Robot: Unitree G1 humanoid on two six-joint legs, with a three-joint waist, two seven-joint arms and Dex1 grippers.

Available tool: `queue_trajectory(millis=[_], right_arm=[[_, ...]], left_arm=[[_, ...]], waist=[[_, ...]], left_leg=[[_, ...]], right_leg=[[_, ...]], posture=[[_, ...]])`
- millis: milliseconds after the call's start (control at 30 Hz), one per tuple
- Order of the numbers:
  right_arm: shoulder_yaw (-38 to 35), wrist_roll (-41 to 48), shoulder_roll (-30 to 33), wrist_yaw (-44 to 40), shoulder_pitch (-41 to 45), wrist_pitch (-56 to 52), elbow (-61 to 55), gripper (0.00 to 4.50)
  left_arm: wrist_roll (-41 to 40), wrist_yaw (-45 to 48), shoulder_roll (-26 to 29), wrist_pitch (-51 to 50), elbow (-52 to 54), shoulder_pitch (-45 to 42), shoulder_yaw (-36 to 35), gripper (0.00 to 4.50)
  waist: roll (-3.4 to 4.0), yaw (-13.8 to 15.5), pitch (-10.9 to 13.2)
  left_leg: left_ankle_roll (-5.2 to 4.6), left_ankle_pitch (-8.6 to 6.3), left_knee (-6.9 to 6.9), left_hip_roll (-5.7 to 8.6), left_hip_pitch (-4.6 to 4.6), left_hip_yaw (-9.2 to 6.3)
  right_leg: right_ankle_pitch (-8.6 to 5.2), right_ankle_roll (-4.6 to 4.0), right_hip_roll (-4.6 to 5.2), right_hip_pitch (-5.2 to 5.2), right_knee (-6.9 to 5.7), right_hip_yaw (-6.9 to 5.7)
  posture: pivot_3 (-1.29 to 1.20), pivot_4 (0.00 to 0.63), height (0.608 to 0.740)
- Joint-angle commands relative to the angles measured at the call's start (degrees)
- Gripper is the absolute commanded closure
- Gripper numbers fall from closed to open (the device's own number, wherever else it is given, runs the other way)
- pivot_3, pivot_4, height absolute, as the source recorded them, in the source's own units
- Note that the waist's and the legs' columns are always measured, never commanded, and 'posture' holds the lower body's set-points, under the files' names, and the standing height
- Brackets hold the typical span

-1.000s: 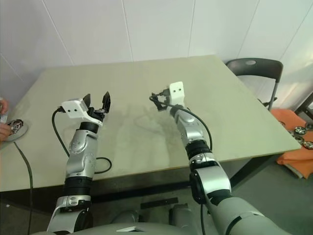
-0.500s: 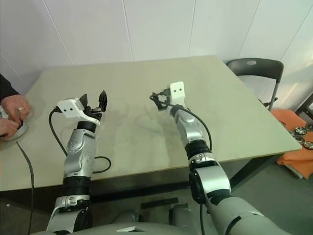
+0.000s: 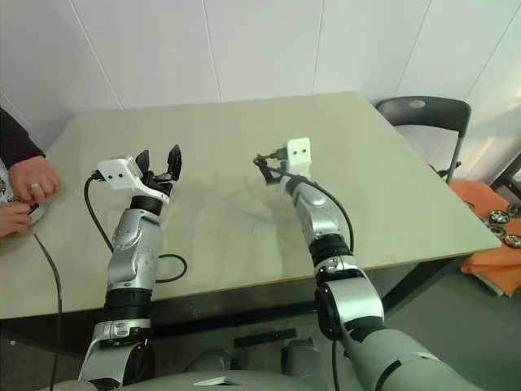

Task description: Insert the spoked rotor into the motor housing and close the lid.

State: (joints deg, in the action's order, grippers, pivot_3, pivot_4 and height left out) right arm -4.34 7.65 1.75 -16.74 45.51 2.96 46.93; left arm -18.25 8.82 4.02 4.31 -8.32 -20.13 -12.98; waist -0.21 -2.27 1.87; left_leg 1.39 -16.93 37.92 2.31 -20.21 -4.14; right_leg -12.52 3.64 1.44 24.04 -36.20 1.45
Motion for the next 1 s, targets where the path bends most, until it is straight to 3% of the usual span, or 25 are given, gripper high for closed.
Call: queue_trajectory(millis=[33,1000], right_arm=[[-0.6,1.3,0.2,-1.2,2.3,-0.4,-3.1,0.06],[-1.3,2.0,-2.3,-1.5,1.6,-0.1,-2.3,0.06]], left_arm=[[-0.2,0.3,0.0,1.5,0.6,-1.8,-0.1,0.32],[-0.3,0.2,1.4,-0.6,3.3,-0.3,-0.4,0.32]], waist=[[0.00,0.0,0.0],[0.00,0.0,0.0]], left_leg=[[0.00,0.00,0.00,0.00,0.00,0.00],[0.00,0.00,0.00,0.00,-0.01,-0.01]], right_leg=[[0.00,0.00,0.00,0.00,0.00,0.00],[0.00,0.00,0.01,0.00,0.01,0.00]], posture=[[0.00,0.000,0.740],[0.00,0.000,0.740]])
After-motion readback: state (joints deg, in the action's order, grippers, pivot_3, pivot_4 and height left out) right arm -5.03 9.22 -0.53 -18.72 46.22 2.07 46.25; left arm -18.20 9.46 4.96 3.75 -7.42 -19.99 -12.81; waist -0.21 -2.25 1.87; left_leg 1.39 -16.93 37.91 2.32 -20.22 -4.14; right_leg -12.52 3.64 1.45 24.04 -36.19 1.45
